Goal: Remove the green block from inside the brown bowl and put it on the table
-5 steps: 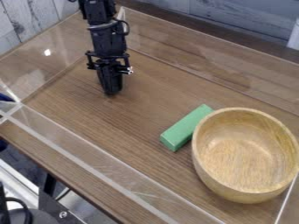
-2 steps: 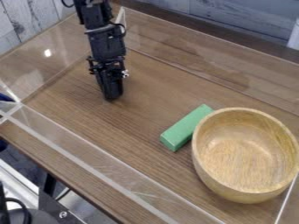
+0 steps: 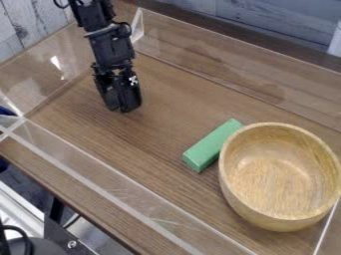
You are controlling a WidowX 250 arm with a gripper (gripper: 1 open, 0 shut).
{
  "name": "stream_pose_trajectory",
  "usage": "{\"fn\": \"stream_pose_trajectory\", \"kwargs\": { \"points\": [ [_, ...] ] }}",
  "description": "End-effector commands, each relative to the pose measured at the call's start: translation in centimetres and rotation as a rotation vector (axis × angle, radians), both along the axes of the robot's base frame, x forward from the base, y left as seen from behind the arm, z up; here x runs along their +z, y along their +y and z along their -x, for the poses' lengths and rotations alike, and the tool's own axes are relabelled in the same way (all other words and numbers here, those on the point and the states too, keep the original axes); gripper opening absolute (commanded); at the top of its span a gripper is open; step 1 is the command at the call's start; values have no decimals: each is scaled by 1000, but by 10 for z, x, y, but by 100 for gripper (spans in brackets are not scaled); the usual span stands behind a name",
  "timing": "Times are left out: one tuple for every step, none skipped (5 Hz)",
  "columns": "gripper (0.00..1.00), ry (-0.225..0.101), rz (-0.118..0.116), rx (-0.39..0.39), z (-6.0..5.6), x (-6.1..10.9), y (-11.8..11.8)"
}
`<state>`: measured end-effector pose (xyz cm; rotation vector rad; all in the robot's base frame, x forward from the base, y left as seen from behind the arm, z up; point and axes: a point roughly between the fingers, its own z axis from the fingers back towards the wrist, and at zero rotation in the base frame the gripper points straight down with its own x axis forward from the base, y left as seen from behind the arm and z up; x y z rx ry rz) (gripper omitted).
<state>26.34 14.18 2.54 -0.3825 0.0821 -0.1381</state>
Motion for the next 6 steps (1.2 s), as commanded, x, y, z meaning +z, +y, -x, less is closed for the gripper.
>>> {"fn": "stream_pose_trajectory", "kwargs": {
  "points": [
    [0,-64,-54,38,-5,11,16],
    [0,-62,-42,36,-3,7,13],
    [0,-60,-28,32,-2,4,11],
    [0,-41,-21,13,-2,3,8],
    [0,-23,-14,-8,-2,1,5],
    [0,-1,9,-46,-8,1,0]
  ]
}}
